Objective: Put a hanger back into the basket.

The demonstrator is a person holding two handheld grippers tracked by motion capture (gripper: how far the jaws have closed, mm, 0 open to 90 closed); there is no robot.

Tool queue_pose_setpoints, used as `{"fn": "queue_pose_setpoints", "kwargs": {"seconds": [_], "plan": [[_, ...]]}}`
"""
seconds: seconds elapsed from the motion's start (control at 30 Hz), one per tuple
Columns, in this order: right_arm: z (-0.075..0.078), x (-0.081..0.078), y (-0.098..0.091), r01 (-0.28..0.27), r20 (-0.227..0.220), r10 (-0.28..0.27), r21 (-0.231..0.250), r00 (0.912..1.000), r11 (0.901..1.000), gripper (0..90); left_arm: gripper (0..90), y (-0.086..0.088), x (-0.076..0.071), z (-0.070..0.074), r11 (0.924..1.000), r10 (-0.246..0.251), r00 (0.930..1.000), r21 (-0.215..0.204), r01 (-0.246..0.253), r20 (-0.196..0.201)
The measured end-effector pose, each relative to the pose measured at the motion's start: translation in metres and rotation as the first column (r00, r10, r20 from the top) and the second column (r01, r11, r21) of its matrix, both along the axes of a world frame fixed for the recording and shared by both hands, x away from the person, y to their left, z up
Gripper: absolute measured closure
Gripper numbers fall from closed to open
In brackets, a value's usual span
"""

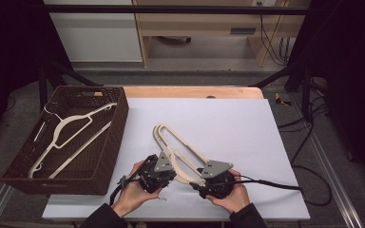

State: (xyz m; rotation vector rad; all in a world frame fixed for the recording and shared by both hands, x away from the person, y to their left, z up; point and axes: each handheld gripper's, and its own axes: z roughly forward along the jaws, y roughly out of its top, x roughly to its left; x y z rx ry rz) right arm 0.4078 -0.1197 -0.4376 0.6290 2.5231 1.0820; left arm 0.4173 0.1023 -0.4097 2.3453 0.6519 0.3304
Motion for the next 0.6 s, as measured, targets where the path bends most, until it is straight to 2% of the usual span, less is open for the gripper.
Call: {"fn": "queue_pose_setpoints", "kwargs": {"seconds": [0.17,0.2,0.23,0.27,0.3,0.37,0.4,0.5,0.53,0.57,0.6], "plan": [[-0.007,0.001,0.009,-0.007,0.025,0.008,-0.046,0.9997,0.9989,50.9,87.4,0.0,-0.001,0.002,1.0,-0.002,1.0,-0.005,0.002,-0.004],[-0.01,0.001,0.013,-0.012,0.044,0.016,-0.081,0.9989,0.9967,56.8,87.4,0.0,-0.001,0.002,1.0,0.0,1.0,-0.007,0.0,-0.005],[-0.01,0.001,0.013,-0.012,0.044,0.016,-0.081,0.9989,0.9967,56.8,87.3,0.0,-0.001,0.002,1.0,0.0,1.0,-0.007,0.0,-0.005],[-0.012,0.001,0.015,-0.014,0.059,0.019,-0.09,0.998,0.9958,64.3,87.3,0.0,-0.002,0.002,1.0,0.001,1.0,-0.008,-0.001,-0.004],[-0.012,0.001,0.015,-0.014,0.059,0.019,-0.09,0.998,0.9958,64.3,87.3,0.0,-0.002,0.002,1.0,0.001,1.0,-0.008,-0.001,-0.004],[-0.013,-0.001,0.015,-0.021,0.061,0.027,-0.089,0.9978,0.9958,74.8,87.1,0.0,-0.002,0.002,1.0,0.004,1.0,-0.008,-0.004,0.001],[-0.012,-0.001,0.015,-0.028,0.066,0.034,-0.091,0.9973,0.9954,75.1,87.0,0.0,-0.002,0.002,0.9999,0.006,1.0,-0.015,-0.006,0.003],[-0.011,-0.002,0.013,-0.044,0.07,0.051,-0.099,0.9962,0.9941,76.4,85.7,0.002,-0.003,0.005,0.999,0.001,1.0,-0.044,-0.001,0.001],[-0.01,-0.003,0.013,-0.041,0.076,0.049,-0.105,0.9959,0.9936,76.7,83.3,0.006,-0.003,0.01,0.997,-0.008,0.9999,-0.077,0.009,0.007],[-0.01,-0.003,0.013,-0.041,0.076,0.049,-0.105,0.9959,0.9936,76.7,78.3,0.006,-0.003,0.01,0.997,-0.008,0.9999,-0.077,0.009,0.007],[-0.009,-0.003,0.012,-0.032,0.079,0.04,-0.1,0.996,0.9945,77.0,78.3,0.008,-0.003,0.013,0.9934,-0.004,0.9999,-0.115,0.006,0.013]]}}
